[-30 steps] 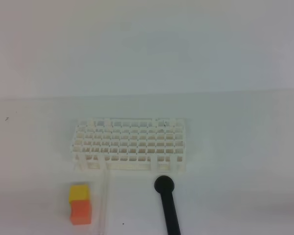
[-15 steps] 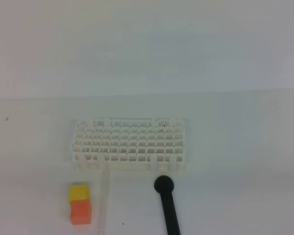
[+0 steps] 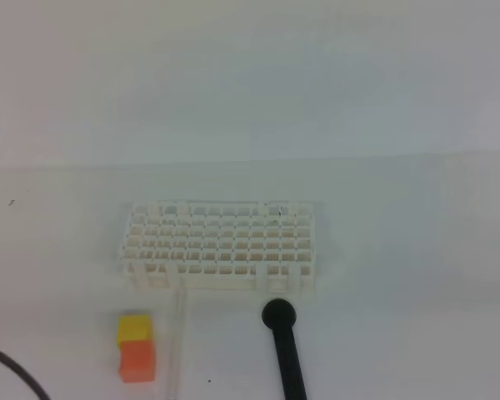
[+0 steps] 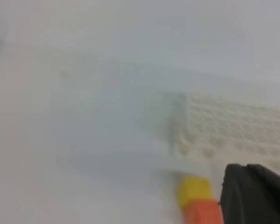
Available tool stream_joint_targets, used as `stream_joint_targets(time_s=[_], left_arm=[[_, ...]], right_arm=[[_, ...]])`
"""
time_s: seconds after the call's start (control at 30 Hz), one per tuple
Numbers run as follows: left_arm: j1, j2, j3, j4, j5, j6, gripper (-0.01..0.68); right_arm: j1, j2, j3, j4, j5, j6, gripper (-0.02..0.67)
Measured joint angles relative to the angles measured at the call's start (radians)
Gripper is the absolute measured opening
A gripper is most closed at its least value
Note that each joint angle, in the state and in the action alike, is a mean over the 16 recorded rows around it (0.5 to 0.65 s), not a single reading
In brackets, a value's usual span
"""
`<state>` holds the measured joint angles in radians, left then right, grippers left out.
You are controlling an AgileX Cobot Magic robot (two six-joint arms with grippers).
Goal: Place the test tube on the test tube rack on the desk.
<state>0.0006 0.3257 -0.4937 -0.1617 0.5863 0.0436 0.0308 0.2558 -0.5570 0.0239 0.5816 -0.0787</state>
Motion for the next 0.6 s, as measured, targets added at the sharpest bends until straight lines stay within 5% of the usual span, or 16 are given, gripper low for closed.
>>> stream_joint_targets(time_s=[0.33, 0.6], left_arm=[[-0.001, 0.342, -0.07, -0.397, 0.25, 0.267, -0.001], [-0.084, 0.624, -0.117, -0.466, 0.231, 0.353, -0.001]], right_arm=[[0.0, 0.012, -0.017, 0.11, 0.164, -0.03, -0.001], [0.0, 0.012, -0.017, 0.144, 0.292, -0.075, -0.001]])
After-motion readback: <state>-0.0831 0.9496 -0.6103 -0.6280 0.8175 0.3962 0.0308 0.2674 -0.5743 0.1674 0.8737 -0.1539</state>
